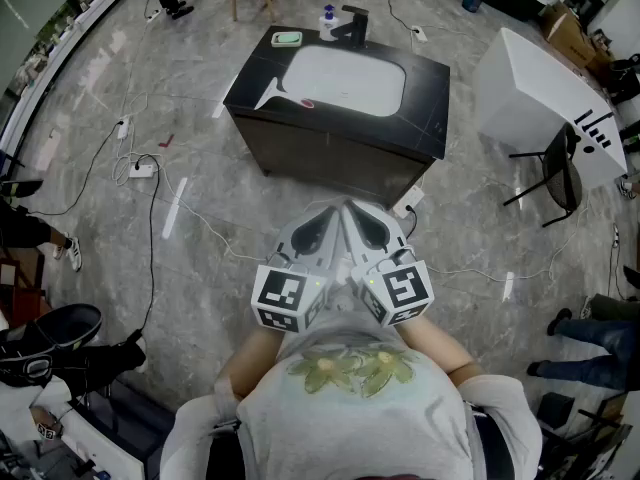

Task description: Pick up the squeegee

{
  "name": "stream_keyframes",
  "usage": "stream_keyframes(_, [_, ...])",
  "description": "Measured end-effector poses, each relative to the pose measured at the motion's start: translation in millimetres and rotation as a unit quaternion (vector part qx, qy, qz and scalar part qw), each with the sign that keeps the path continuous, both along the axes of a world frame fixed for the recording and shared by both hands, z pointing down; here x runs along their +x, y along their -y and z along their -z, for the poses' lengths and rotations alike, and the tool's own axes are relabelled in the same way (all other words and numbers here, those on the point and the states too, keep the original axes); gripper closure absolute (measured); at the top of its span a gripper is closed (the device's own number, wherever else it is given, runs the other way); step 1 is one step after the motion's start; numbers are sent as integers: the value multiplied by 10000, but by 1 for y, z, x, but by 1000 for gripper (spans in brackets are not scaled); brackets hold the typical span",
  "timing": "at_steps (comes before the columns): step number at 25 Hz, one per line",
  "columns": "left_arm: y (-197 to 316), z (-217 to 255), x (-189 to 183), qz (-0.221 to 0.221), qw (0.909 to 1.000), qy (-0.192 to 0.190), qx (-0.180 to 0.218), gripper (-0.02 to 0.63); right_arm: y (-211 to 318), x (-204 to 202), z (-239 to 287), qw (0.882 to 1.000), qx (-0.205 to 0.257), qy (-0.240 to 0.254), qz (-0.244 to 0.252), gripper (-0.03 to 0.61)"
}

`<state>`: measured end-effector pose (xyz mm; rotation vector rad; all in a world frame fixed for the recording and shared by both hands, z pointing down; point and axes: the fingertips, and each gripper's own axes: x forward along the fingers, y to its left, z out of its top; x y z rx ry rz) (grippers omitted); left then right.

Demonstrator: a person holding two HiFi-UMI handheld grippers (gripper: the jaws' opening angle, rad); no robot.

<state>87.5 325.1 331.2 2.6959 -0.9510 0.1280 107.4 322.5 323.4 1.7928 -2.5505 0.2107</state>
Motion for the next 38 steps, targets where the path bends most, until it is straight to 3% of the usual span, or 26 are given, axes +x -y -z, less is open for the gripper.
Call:
stream_keyframes(17, [73,-14,-12,-199,9996,-96,-170,604,73,-10,-9,9998,-98,-76,-124,555])
stream_keyframes(29, [158,-33,-71,-208,9993,-33,-313,604,161,-70,-30,9992,-317,-176,146,555])
stream_keyframes(38, [194,-52,-110,-60,9987,-83,-503,604,192,-114,-51,9965,-547,-414,486,554])
